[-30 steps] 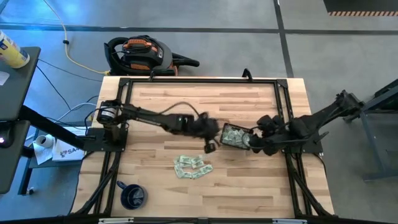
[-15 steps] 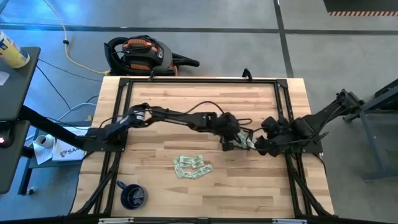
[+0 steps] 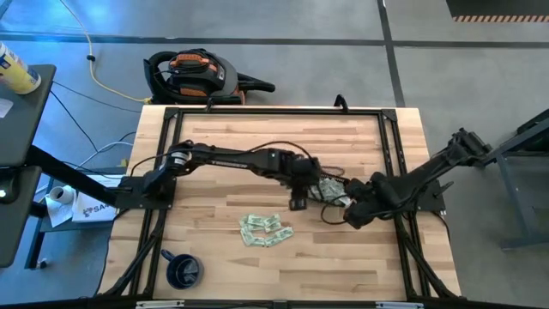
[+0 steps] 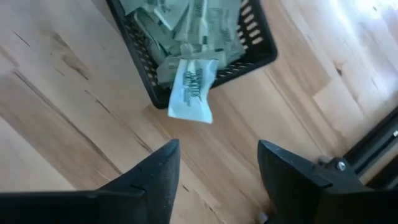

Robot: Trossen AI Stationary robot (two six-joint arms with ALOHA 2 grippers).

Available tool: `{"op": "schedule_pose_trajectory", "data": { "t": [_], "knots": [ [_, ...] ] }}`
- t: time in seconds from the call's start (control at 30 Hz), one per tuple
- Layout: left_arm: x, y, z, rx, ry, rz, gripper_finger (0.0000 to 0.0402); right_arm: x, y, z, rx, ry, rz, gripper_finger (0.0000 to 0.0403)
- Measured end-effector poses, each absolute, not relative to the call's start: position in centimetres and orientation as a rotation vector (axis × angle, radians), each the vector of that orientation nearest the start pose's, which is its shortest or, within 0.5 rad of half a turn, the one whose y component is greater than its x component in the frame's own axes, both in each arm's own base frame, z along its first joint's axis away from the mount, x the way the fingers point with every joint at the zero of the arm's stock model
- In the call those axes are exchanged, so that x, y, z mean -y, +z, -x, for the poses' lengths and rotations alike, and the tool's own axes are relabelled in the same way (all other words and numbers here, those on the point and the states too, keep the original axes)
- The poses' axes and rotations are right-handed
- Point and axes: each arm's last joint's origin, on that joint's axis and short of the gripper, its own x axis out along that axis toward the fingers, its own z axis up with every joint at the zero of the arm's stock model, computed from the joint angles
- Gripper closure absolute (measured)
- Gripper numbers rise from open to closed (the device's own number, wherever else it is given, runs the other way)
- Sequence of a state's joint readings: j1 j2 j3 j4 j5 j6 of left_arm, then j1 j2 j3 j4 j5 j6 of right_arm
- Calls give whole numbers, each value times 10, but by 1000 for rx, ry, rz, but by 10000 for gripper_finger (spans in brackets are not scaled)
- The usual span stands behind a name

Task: Pick and place Stevia / Truvia into bins
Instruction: Adjust the stevia packets in the black bin

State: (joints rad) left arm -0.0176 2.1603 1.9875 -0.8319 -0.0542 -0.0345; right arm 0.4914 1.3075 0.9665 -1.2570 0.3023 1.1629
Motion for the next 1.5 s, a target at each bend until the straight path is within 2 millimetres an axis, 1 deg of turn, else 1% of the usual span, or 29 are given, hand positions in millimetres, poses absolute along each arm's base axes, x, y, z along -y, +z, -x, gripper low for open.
{"op": "schedule_pose_trajectory", "data": {
  "t": [0.13,0.3,0.4,0.5,0.63,0.77,0.93,1.03,1.1,1.2,1.27,1.3,1.37,1.43,1.5],
  "knots": [
    [16,237,-454,-1151,41,-12,205,-85,228,-194,-1312,-665,-312,234],
    [33,229,-427,-1160,51,37,223,-74,217,-211,-1360,-640,-300,272],
    [40,219,-404,-1173,77,99,228,-66,209,-219,-1406,-633,-280,287],
    [41,223,-381,-1129,127,175,229,-60,202,-227,-1434,-614,-263,297],
    [39,227,-353,-1105,203,245,228,-50,195,-239,-1420,-577,-260,305],
    [37,240,-334,-1061,237,291,227,-40,190,-246,-1438,-555,-267,309],
    [35,258,-323,-1002,235,317,227,-28,177,-252,-1519,-525,-228,309],
    [35,267,-319,-973,229,325,227,-24,176,-255,-1519,-499,-207,309],
    [35,269,-319,-954,226,333,227,-24,185,-257,-1478,-496,-209,309],
    [35,273,-317,-942,223,338,227,-26,209,-260,-1364,-495,-217,311],
    [35,273,-318,-936,221,339,227,-26,222,-259,-1317,-488,-227,314],
    [35,273,-318,-936,220,340,227,-26,225,-255,-1322,-479,-234,316],
    [35,273,-319,-922,217,343,227,-23,222,-245,-1402,-456,-263,321],
    [35,273,-319,-921,216,343,227,-22,209,-233,-1519,-426,-303,327],
    [35,274,-320,-917,215,343,227,-22,197,-227,-1558,-393,-316,333]
  ]
}}
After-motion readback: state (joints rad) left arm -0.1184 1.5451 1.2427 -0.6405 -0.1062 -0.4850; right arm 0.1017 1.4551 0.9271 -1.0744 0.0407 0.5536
